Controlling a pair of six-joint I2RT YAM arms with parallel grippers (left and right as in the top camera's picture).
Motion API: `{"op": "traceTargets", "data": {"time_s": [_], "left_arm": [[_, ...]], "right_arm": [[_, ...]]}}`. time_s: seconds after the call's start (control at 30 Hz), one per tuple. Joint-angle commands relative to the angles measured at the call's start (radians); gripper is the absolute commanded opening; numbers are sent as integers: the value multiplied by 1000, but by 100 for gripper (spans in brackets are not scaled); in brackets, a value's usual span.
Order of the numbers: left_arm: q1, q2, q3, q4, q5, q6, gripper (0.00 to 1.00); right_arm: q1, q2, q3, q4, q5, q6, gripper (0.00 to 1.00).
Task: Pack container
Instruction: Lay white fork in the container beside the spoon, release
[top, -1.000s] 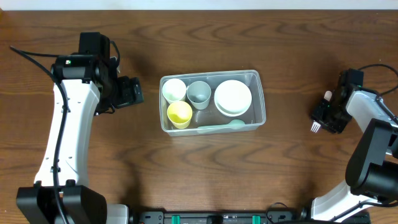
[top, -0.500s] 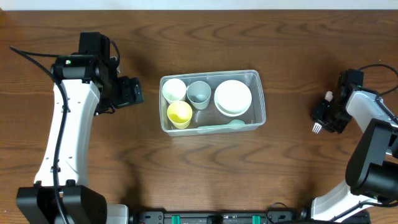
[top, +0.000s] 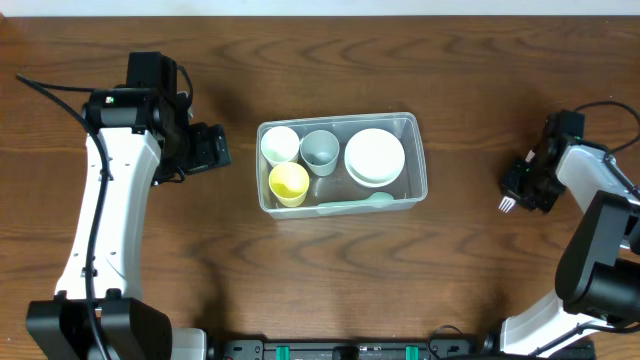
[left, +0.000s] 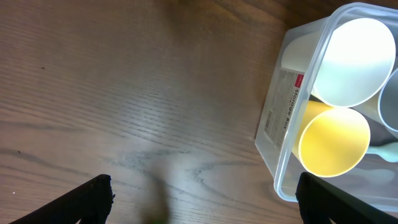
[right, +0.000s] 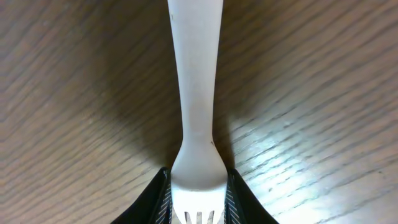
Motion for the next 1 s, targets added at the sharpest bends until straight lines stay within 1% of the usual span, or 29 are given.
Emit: {"op": "traceTargets", "data": {"time_s": [0.0,0.13,0.23,0.37,0.4,0.53,0.6,0.67,0.83,0.97], "left_arm": [[0,-1,0,-3,-5,-5,95],[0,-1,0,-3,-5,-5,94],[0,-1,0,-3,-5,-5,94],[0,-1,0,-3,-5,-5,95],[0,-1,0,-3,-5,-5,95],[0,-1,0,-3,-5,-5,95],[0,-1,0,-3,-5,-5,94],[0,-1,0,-3,-5,-5,94],[0,-1,0,-3,-5,-5,95],[0,-1,0,-3,-5,-5,95]], "right_arm": [[48,-82,76,-16,-52,-76,1],[135,-186,179,-63,-118,-204,1],[249,-265,262,-108,-139,-353,1],[442,-338,309,-137,-138,-612,1],[497,-349,309,-138,-138,-699,1],[679,-343,308,-174,-135,-990,1],[744,-327,308,-199,-135,-1097,1],[794,-303,308,-214,-136,-1146,1],[859,-217,308,-246,-136,-1149,1],[871,-151,308,-279,-135,-1147,2]]}}
